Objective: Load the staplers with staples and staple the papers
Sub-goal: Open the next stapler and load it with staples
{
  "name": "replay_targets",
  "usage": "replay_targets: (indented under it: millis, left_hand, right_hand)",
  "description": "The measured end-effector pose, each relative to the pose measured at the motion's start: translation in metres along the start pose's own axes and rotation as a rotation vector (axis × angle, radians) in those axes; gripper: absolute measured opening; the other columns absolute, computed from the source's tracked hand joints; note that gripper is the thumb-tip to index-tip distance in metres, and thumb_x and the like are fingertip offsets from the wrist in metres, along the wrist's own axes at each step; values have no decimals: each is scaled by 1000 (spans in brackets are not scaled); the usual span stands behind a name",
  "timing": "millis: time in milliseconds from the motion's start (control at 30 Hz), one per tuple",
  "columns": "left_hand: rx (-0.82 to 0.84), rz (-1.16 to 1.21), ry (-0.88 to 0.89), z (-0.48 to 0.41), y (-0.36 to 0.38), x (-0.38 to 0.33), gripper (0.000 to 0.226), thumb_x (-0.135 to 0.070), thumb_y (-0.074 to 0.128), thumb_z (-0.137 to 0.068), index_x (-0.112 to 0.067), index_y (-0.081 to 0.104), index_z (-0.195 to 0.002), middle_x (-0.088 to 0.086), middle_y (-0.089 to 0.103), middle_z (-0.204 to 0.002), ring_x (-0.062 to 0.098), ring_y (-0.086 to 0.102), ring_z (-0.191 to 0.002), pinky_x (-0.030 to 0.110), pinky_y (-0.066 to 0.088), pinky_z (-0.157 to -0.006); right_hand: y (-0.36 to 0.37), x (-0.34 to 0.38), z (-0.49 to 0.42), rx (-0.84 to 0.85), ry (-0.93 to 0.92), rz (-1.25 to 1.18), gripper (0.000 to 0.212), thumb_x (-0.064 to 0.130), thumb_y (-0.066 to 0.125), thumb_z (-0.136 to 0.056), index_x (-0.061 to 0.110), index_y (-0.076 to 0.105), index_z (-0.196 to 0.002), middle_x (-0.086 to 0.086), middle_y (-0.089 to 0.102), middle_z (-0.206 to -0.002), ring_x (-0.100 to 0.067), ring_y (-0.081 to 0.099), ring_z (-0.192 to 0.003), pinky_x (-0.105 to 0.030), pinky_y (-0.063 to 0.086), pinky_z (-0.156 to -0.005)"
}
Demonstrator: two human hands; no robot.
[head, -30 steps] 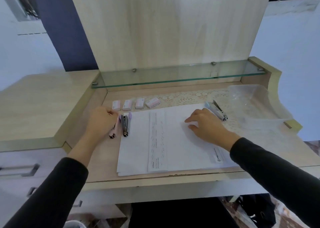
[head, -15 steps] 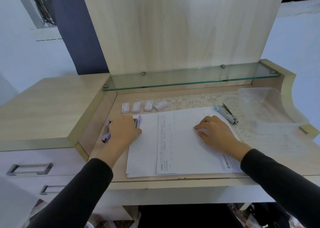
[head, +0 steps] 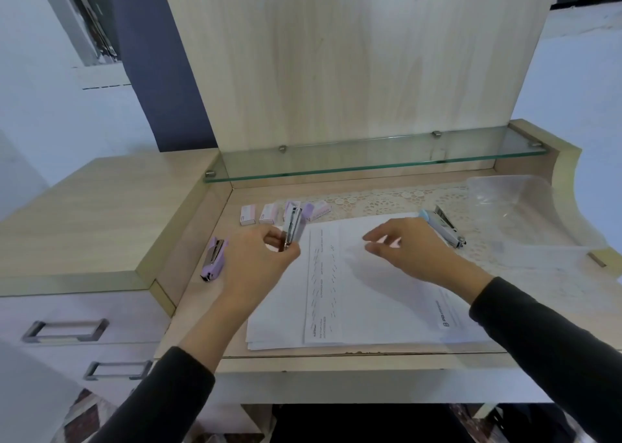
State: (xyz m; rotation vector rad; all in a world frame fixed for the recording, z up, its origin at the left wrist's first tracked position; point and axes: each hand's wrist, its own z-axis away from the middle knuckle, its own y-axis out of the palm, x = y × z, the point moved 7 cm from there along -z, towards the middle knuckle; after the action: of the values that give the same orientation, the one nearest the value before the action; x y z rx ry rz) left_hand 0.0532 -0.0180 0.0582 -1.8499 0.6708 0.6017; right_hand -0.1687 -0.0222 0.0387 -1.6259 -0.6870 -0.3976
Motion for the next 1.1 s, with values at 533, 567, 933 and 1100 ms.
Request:
replay_targets:
  millis: [533, 567, 933, 1100]
  left_hand:
    - [345, 353, 77, 11, 83, -50, 38, -24, 76, -73, -19, 57, -106, -3, 67, -94, 7, 63, -82, 13, 50, -71]
    - [350, 382, 92, 8, 84, -54, 39, -23, 73, -76, -19, 58, -112, -4, 66, -98, 5, 62, -83, 8, 49, -70]
    - [349, 449, 193, -3, 91, -72, 12, -6, 71, -77, -10, 63, -85, -4, 63, -81, 4, 61, -75, 7, 48, -70]
    - [322, 461, 201, -2, 92, -69, 12, -2, 66, -81, -11, 59, -85, -5, 61, -81, 5, 60, -78, 8, 48, -71]
  right_hand:
    - [-11, -15, 8, -60, 151, -675, 10, -1, 60, -83, 6, 59, -91, -13, 65, -74, -24, 64, -63, -31, 59, -67]
    - [-13, -16, 9, -64, 137, -654, 12, -1, 60, -83, 7, 58, -92, -12, 64, -73, -22, 64, -62, -30, 59, -67]
    - [-12, -13, 9, -110, 61, -527, 11, 1, 62, -83, 7, 55, -90, -10, 67, -80, -17, 67, -73, -25, 59, -69]
    - [-7, -13, 5, -109, 66, -488, 12, -1, 56, -85, 10, 53, -87, -10, 67, -79, -19, 67, -75, -23, 58, -73]
